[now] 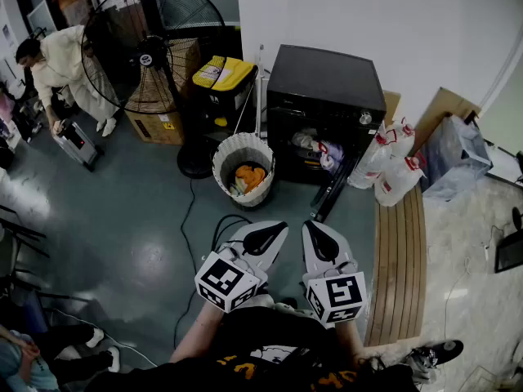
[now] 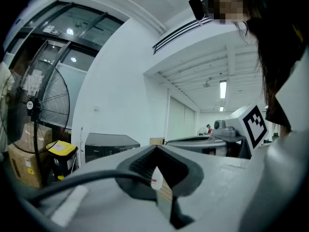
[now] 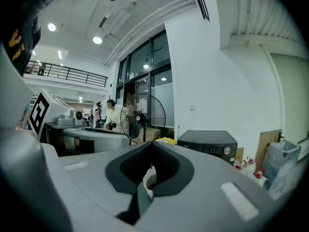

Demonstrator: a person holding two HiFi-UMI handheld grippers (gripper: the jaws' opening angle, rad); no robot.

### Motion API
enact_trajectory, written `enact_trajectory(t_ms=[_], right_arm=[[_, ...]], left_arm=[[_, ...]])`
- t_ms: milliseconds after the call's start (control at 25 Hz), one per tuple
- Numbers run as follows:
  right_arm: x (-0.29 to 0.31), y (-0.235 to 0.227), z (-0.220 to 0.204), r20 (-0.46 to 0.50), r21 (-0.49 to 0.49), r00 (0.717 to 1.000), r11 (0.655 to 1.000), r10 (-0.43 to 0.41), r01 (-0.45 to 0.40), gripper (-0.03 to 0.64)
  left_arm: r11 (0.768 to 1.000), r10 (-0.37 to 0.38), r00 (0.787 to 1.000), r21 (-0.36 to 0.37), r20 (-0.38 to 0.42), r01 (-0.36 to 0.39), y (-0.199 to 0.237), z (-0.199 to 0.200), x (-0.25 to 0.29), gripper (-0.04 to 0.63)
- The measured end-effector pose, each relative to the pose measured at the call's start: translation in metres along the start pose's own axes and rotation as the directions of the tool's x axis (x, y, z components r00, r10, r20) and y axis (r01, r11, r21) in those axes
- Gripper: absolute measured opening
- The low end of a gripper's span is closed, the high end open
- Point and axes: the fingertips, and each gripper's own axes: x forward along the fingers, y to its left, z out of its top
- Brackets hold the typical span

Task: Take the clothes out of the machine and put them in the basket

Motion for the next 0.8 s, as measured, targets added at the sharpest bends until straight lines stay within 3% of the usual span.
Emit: enact_trajectory(t_ms=[800], right_arm=[[0.019,0.019,-0.005,0.022,0.056,0.999,0.998,-0.031,0.029,0.021]], left_arm=[[0.999,-0.027,0.999,0.018,-0.029,0.028,0.019,-0.011,-0.019,0.0]])
